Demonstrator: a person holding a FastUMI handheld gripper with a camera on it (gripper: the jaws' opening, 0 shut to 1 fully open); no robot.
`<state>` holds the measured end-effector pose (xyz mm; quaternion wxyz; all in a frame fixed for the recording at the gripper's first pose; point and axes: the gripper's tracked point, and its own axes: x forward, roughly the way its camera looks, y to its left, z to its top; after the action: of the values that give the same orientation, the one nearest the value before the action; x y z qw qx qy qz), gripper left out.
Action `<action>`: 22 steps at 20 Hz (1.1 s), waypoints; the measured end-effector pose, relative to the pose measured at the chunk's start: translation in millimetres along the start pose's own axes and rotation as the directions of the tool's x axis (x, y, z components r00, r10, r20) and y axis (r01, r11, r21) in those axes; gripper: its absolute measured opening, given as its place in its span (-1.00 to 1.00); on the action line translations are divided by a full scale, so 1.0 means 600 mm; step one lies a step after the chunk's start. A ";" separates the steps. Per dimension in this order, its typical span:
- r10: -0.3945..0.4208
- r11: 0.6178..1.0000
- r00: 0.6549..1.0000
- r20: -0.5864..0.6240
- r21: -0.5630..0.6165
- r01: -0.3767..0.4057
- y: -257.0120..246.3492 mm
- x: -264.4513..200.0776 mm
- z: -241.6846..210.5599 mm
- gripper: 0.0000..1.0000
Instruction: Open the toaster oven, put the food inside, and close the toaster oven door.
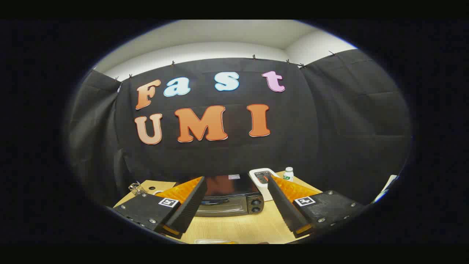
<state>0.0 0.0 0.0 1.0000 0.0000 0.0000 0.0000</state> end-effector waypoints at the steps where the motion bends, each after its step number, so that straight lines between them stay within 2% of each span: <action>1: 0.001 1.000 1.000 0.000 0.000 -0.001 0.003 -0.002 0.001 0.97; 22: 0.025 1.000 1.000 -0.014 0.003 -0.025 0.016 -0.009 0.010 0.98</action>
<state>-5.6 9.8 6.3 0.9999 0.0016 0.0068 0.0123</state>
